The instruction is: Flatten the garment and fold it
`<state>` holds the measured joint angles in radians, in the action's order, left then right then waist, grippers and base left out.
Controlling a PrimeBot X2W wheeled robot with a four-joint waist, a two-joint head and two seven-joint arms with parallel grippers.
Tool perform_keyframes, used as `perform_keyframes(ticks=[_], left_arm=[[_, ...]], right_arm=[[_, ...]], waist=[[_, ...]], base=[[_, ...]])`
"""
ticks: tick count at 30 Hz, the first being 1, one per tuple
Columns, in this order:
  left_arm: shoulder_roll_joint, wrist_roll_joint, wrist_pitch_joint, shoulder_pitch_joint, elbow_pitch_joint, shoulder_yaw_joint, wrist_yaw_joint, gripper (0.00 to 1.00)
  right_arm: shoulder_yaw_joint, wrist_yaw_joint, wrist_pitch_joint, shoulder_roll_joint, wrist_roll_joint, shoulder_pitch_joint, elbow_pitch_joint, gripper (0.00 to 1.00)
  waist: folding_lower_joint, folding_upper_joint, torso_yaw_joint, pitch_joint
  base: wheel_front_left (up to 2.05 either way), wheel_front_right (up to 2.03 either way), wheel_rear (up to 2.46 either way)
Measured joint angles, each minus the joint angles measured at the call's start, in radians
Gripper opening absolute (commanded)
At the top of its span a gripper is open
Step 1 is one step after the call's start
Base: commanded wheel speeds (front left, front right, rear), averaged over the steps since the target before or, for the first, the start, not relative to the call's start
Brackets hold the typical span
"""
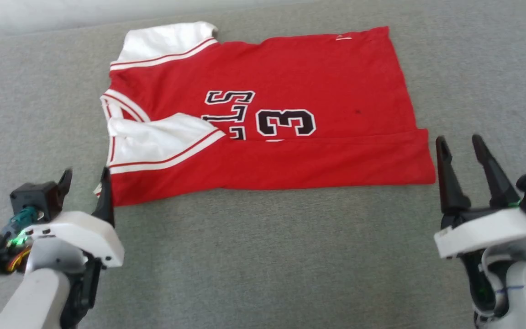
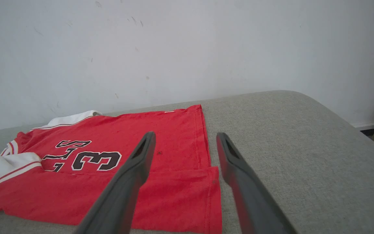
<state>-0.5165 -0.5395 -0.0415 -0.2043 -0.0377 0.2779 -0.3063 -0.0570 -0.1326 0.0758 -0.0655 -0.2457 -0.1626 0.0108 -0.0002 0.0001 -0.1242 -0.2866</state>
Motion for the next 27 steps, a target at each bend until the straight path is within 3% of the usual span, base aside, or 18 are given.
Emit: perform_keyframes(ticks=[5, 14, 15, 16, 17, 27], left_arm=[[-0.018, -0.043, -0.148, 0.035, 0.008, -0.014, -0.056, 1.0], [-0.052, -0.124, -0.387, 0.018, -0.018, -0.022, -0.097, 1.0], [-0.056, -0.135, -0.408, 0.012, -0.018, -0.022, -0.1, 0.96], [-0.063, -0.142, -0.426, 0.009, -0.016, -0.022, -0.099, 0.43], [-0.068, -0.15, -0.437, 0.007, -0.012, -0.024, -0.096, 0.0], [-0.062, -0.174, -0.439, 0.004, 0.018, -0.009, -0.054, 0.0]], right_arm=[[0.024, 0.0, 0.025, 0.008, -0.001, 0.026, -0.002, 1.0], [0.039, 0.0, 0.011, 0.011, -0.002, 0.024, 0.013, 1.0], [0.041, 0.0, 0.011, 0.011, -0.004, 0.024, 0.014, 1.0], [0.042, 0.0, 0.011, 0.011, -0.007, 0.024, 0.017, 1.0], [0.044, 0.0, 0.011, 0.011, -0.009, 0.024, 0.021, 1.0], [0.0, 0.0, -0.004, 0.012, 0.032, 0.004, 0.047, 1.0]], waist=[[0.0001, -0.0001, -0.028, 0.003], [0.0001, 0.0, -0.075, -0.007], [0.0001, 0.0, -0.079, -0.009], [0.0001, 0.0, -0.082, -0.01], [0.0, 0.0, -0.085, -0.012], [0.0002, 0.0, -0.07, -0.015]], base=[[0.0, 0.0, 0.0], [0.0, 0.0, 0.0], [0.0, 0.0, 0.0], [0.0, 0.0, 0.0], [0.0, 0.0, 0.0], [0.0, 0.0, 0.0]])
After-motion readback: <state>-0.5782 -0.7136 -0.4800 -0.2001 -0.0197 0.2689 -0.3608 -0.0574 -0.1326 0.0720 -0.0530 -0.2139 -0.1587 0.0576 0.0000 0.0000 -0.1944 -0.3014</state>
